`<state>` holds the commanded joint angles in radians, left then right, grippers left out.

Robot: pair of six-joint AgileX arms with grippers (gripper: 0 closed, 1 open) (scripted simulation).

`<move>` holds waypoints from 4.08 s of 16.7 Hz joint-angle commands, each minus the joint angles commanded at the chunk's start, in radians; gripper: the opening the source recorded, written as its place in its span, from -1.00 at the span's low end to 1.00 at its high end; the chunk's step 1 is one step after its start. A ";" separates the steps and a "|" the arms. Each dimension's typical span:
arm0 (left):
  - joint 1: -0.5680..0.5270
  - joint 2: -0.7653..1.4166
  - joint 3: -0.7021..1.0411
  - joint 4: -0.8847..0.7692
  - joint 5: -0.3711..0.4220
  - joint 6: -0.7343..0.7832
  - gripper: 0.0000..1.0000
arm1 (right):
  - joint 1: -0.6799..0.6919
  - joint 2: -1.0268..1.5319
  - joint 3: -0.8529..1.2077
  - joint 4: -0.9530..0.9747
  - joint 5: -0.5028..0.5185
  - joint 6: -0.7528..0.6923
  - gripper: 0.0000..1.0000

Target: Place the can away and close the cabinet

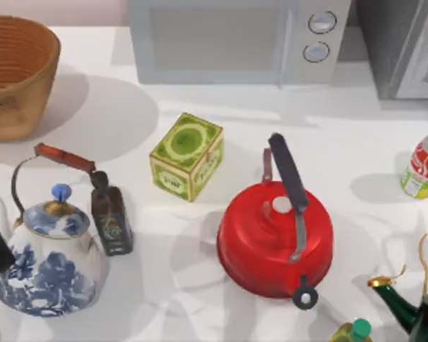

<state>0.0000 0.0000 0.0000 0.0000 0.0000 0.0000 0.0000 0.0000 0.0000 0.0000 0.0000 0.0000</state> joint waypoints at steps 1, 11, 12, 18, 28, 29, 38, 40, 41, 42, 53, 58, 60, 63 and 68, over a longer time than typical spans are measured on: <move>0.000 0.000 0.000 0.000 0.000 0.000 1.00 | 0.000 0.000 0.000 0.000 0.000 0.000 1.00; 0.000 0.000 0.000 0.000 0.000 0.000 1.00 | 0.017 0.455 0.193 0.053 0.025 0.064 1.00; 0.000 0.000 0.000 0.000 0.000 0.000 1.00 | 0.027 0.542 0.228 0.062 0.028 0.065 1.00; 0.000 0.000 0.000 0.000 0.000 0.000 1.00 | 0.098 1.078 0.464 0.103 0.060 0.079 1.00; 0.000 0.000 0.000 0.000 0.000 0.000 1.00 | 0.163 1.485 0.602 0.080 0.125 0.133 1.00; 0.000 0.000 0.000 0.000 0.000 0.000 1.00 | 0.163 1.485 0.602 0.080 0.125 0.133 1.00; 0.000 0.000 0.000 0.000 0.000 0.000 1.00 | 0.141 1.650 0.669 0.182 0.112 0.119 1.00; 0.000 0.000 0.000 0.000 0.000 0.000 1.00 | 0.138 1.717 0.682 0.235 0.111 0.118 1.00; 0.000 0.000 0.000 0.000 0.000 0.000 1.00 | 0.137 1.744 0.685 0.258 0.110 0.117 1.00; 0.000 0.000 0.000 0.000 0.000 0.000 1.00 | 0.137 1.764 0.687 0.276 0.110 0.117 1.00; 0.000 0.000 0.000 0.000 0.000 0.000 1.00 | 0.136 1.778 0.688 0.288 0.110 0.117 0.10; 0.000 0.000 0.000 0.000 0.000 0.000 1.00 | 0.136 1.778 0.688 0.288 0.110 0.117 -0.66; 0.000 0.000 0.000 0.000 0.000 0.000 1.00 | 0.136 1.778 0.688 0.288 0.110 0.117 -0.96; 0.000 0.000 0.000 0.000 0.000 0.000 1.00 | 0.136 1.778 0.688 0.288 0.110 0.117 -1.00; 0.000 0.000 0.000 0.000 0.000 0.000 1.00 | 0.136 1.778 0.688 0.288 0.110 0.117 -1.00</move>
<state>0.0000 0.0000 0.0000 0.0000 0.0000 0.0000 0.1364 1.7777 0.6882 0.2884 0.1102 0.1172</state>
